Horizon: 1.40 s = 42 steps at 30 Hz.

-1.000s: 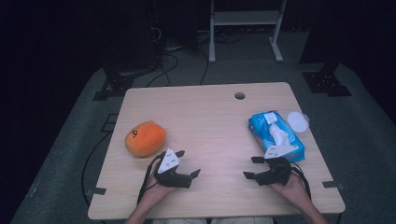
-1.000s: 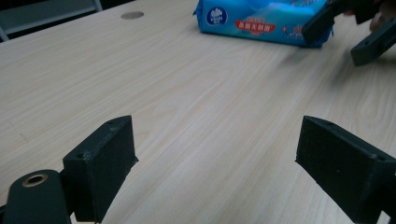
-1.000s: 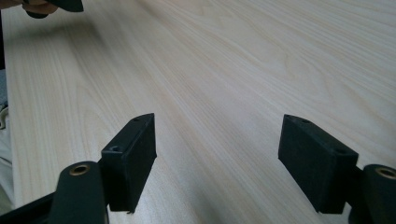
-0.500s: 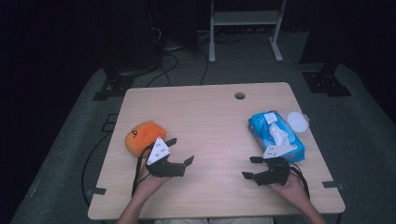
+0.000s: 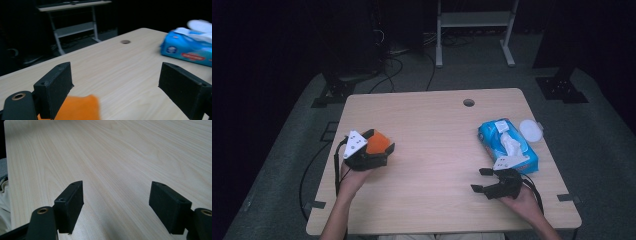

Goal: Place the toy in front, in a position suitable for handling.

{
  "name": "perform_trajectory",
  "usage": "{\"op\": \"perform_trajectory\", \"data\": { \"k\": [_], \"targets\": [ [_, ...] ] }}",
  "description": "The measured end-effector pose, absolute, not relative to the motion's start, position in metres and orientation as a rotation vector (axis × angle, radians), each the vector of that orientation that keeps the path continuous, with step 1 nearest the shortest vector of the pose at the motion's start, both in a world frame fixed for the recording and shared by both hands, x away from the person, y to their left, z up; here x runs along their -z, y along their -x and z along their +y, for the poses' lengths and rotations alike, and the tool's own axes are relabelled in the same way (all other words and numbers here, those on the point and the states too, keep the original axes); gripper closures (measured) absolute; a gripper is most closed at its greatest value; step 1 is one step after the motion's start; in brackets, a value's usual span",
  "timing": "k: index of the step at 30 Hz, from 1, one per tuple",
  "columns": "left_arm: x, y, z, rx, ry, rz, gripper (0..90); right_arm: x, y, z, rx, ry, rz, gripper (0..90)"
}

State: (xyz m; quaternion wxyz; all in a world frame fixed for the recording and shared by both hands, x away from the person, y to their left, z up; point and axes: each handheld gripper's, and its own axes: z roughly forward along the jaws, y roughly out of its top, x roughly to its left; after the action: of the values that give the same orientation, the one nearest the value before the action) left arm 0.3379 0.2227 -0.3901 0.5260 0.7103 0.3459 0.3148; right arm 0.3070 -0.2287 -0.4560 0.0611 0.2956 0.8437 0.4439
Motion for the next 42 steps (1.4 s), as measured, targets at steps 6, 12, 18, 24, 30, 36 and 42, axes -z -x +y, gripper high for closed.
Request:
{"op": "perform_trajectory", "data": {
  "k": [6, 12, 18, 24, 30, 36, 42],
  "targets": [
    [0.397, -0.343, 0.247, -0.797, -1.665, 0.914, 11.3, 0.457, -0.305, -0.226, -1.327, -0.891, 2.563, 26.6],
    [0.410, -0.349, 0.265, -0.827, -1.663, 0.997, 11.3, 0.459, -0.306, -0.224, -1.315, -0.885, 2.579, 26.6],
    [0.427, -0.356, 0.277, -0.791, -1.658, 1.104, 11.3, 0.460, -0.305, -0.223, -1.319, -0.884, 2.588, 26.7],
    [0.445, -0.361, 0.286, -0.688, -1.627, 1.196, 10.6, 0.460, -0.304, -0.222, -1.319, -0.877, 2.594, 26.7],
    [0.444, -0.355, 0.277, -0.714, -1.703, 1.144, 29.0, 0.459, -0.304, -0.221, -1.321, -0.871, 2.596, 26.7],
    [0.440, -0.350, 0.273, -0.733, -1.723, 1.150, 45.1, 0.457, -0.303, -0.222, -1.324, -0.859, 2.590, 26.8],
    [0.437, -0.349, 0.274, -0.722, -1.681, 1.180, 52.0, 0.456, -0.302, -0.223, -1.331, -0.849, 2.588, 26.9]
  ]
}}
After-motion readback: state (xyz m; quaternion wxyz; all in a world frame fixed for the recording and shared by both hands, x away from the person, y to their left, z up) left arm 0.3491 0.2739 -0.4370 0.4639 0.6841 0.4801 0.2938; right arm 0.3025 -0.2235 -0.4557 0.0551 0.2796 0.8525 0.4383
